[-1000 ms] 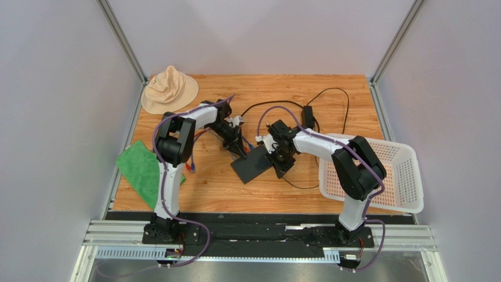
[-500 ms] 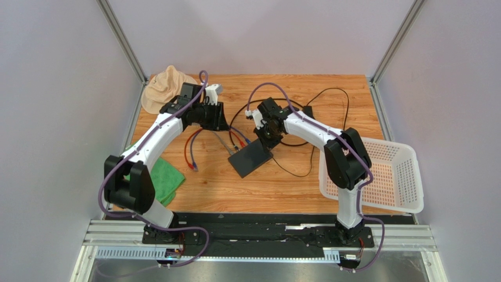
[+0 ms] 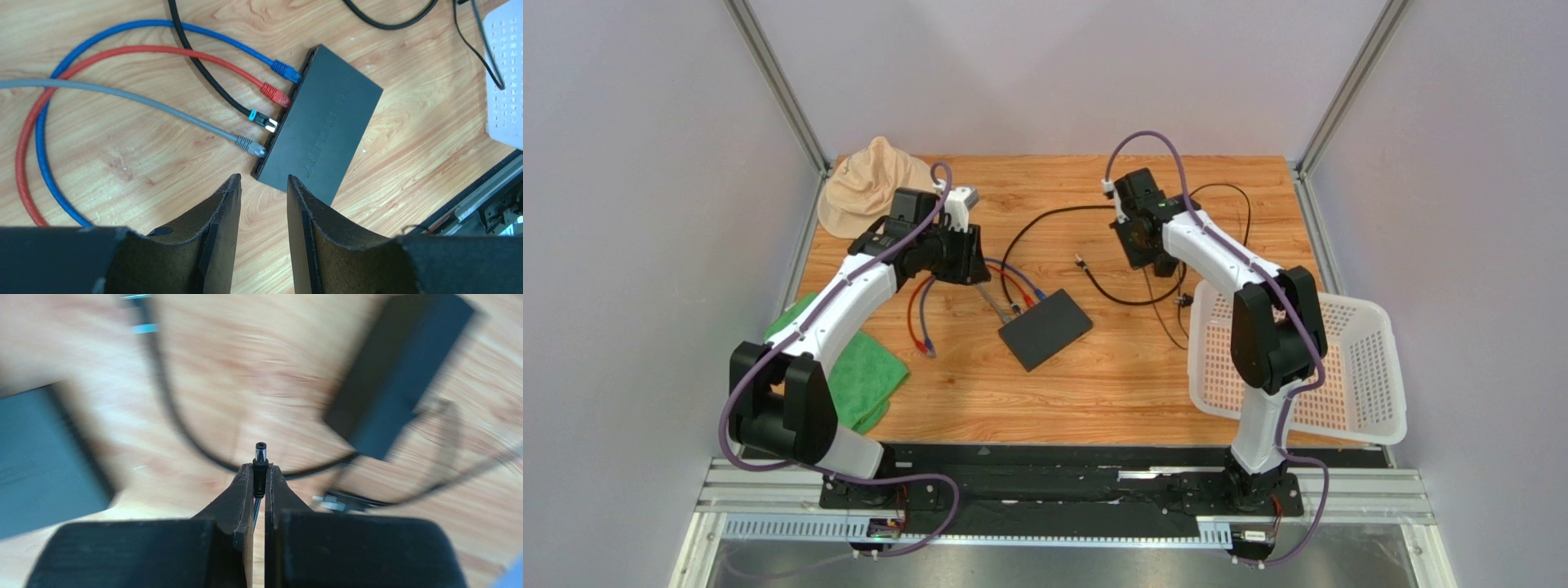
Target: Pull the plug from the switch port
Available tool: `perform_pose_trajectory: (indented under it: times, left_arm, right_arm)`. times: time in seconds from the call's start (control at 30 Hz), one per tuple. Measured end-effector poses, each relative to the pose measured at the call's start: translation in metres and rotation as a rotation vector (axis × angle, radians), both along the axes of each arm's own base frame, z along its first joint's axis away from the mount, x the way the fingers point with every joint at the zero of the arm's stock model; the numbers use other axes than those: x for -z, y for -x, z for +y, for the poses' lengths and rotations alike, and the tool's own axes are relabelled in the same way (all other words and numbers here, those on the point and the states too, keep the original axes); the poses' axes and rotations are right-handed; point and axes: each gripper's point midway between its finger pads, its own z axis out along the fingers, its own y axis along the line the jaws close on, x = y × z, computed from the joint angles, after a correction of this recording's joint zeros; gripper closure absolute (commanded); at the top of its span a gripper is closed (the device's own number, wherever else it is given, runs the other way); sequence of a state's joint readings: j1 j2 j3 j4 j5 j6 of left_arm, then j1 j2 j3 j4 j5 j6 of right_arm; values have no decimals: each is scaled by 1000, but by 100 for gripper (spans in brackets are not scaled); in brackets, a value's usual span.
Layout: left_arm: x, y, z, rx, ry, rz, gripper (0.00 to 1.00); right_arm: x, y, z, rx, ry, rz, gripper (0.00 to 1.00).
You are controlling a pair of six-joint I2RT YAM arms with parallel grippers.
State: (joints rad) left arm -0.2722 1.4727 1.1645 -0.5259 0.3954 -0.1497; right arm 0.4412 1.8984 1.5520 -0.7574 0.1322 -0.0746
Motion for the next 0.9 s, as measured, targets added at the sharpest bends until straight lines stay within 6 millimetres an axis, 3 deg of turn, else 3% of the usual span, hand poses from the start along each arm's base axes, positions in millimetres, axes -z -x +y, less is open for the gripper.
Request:
perform_pose_trajectory:
  times: [0.13, 0.27, 0.37, 0.4, 0.43, 0.5, 0.6, 0.7, 0.8, 0.9]
  left_arm:
    - [-11, -4, 3, -9, 5, -52, 58]
    - [-17, -3, 6, -5, -2, -99, 58]
    - [-11, 5, 9, -2, -8, -102, 58]
    - [-9, 7, 10, -1, -10, -100, 58]
    - [-6, 9, 10, 0, -11, -96, 56]
    - [-2, 12, 11, 3, -15, -91, 47]
    - [0, 11, 13, -2, -27, -93, 39]
    - [1, 8, 18, -25, -51, -103, 36]
    - [3, 5, 23, -43, -68, -106, 36]
    - [8, 4, 22, -56, -66, -89, 36]
  right_arm:
    - [-11, -33, -55, 180, 91, -74, 100]
    - [-41, -87, -93, 306, 115, -221, 97]
    - [-58, -119, -113, 354, 143, -311, 49]
    - [-60, -130, -117, 360, 155, -336, 28]
    - [-58, -136, -119, 368, 161, -350, 15]
    - [-51, -144, -120, 368, 172, -355, 4]
    - [-42, -144, -112, 336, 191, -337, 4]
    - [-48, -141, -89, 290, 165, -348, 6]
    - [-65, -127, -45, 197, 98, -366, 7]
    - [-89, -90, 8, 78, 18, -382, 10]
